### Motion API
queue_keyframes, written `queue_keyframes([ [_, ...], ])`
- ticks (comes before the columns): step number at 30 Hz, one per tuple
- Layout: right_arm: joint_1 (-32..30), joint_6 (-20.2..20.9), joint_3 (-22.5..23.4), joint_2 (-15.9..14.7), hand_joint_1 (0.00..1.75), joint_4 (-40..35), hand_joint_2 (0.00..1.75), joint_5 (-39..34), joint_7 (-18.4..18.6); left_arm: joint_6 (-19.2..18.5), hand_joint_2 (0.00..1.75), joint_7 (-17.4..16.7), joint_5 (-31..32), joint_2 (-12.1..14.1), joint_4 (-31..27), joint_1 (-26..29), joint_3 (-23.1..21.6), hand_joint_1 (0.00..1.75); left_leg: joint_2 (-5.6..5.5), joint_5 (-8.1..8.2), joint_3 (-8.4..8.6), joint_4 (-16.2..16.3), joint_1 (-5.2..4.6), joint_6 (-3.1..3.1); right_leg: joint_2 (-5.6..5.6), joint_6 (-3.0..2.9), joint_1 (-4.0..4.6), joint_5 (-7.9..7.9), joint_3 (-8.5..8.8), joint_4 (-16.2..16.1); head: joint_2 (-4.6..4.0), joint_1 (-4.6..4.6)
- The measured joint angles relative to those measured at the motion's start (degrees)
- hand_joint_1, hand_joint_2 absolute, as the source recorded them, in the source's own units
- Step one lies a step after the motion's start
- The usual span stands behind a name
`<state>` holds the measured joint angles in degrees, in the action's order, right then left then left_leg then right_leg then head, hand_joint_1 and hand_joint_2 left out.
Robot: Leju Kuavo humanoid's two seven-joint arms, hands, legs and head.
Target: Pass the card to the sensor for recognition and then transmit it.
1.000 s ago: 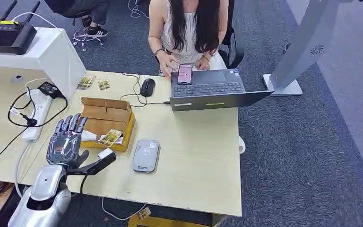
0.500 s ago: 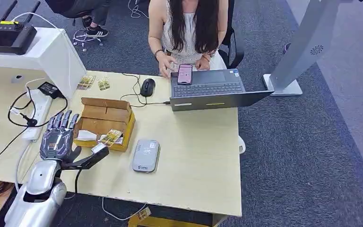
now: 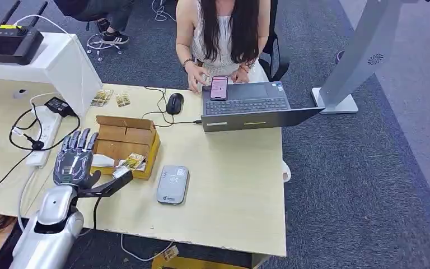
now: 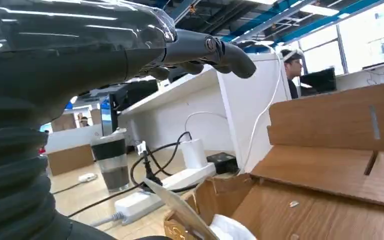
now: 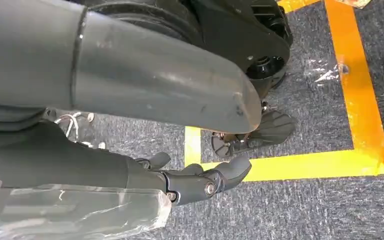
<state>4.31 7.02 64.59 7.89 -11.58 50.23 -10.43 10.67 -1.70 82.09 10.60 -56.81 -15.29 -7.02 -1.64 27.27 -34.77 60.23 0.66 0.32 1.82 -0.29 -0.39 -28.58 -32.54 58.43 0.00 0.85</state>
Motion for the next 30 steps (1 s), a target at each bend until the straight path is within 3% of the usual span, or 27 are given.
queue_keyframes([
  [11, 0.0, 0.0, 0.0, 0.0, 0.0, 0.0, 0.0, 0.3, 0.2, -1.9, 1.75, 0.0, -0.8, 0.0, 1.2, -0.1, 0.0, 0.0, 0.0, 0.0, 0.0, 0.0, 0.0, 0.0, 0.0, 0.0, 0.0, 0.0, 0.0, 0.0, 0.0, 0.0],
  [12, 0.0, 0.0, 0.0, 0.0, 0.0, 0.0, 0.0, 0.3, 0.2, -1.9, 1.75, 0.0, -0.8, 0.0, 1.4, -0.1, 0.0, 0.38, 0.0, 0.0, 0.0, 0.0, 0.0, 0.0, 0.0, 0.0, 0.0, 0.0, 0.0, 0.0, 0.0, 0.0],
  [13, 0.0, 0.0, 0.0, 0.0, 0.0, 0.0, 0.0, 0.3, 0.2, -2.0, 1.75, 0.0, -0.8, 0.0, 1.5, -0.1, 0.0, 1.75, 0.0, 0.0, 0.0, 0.0, 0.0, 0.0, 0.0, 0.0, 0.0, 0.0, 0.0, 0.0, 0.0, 0.0],
  [30, 0.0, 0.1, 0.0, 0.0, 0.0, 0.0, 0.0, 0.4, 0.2, -4.4, 1.75, 0.8, -3.7, 0.1, 1.7, -0.1, 0.0, 1.75, 0.01, 0.0, 0.0, 0.0, 0.0, 0.0, 0.02, 0.0, 0.0, 0.0, 0.0, 0.0, 0.0, 0.0],
])
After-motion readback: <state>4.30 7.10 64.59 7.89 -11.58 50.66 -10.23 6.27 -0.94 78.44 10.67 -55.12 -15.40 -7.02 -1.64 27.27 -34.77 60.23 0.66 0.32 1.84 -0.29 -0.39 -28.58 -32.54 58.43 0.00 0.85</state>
